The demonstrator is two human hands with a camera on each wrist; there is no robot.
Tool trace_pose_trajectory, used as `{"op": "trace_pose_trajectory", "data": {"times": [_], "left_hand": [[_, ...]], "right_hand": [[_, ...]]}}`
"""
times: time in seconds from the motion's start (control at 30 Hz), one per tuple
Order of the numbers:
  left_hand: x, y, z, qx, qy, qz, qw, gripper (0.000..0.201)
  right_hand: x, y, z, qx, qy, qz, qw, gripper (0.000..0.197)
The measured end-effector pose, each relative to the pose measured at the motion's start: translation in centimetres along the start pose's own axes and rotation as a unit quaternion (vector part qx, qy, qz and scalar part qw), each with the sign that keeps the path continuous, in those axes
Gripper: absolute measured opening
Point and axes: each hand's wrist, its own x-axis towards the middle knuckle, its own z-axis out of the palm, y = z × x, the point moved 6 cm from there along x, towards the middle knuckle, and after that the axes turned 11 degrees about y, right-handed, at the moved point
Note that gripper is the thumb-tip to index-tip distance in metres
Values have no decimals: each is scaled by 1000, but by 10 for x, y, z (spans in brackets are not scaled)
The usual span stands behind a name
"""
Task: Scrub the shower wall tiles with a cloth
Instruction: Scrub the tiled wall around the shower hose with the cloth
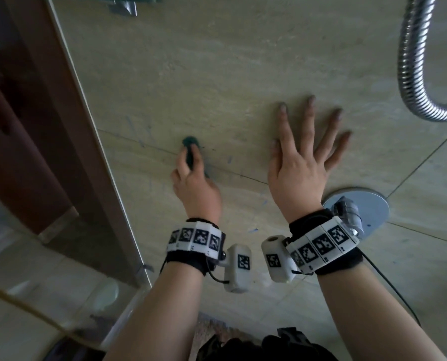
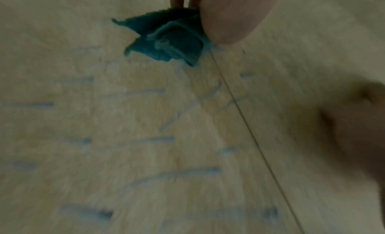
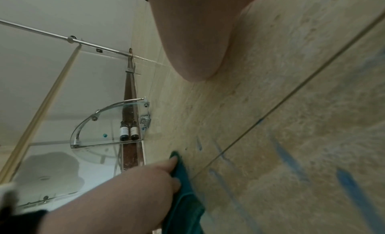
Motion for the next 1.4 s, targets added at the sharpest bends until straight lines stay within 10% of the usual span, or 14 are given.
{"op": "trace_pose_trajectory", "data": {"times": [0.23,0.53,0.83,1.13,1.4], "left_hand": [[-48,30,15,-29,-44,247,968,63],[-18,-1,11,1,-26,-38,999,62],[-49,17,17,-1,-45,211,977,61],[-4,-25,7,33,-65,-80,994,60],[-74,21,30,-54,-88,225,969,73]], "right_hand": [[-1,2,-2,3,-22,-4,1000,51],[-1,2,-5,-4,-6,-16,1000,51],[0,2,-7,6,-8,-19,1000,51],[-1,2,-8,0,4,-23,1000,52],[-3,13,-8,-1,-23,-68,997,51]]}}
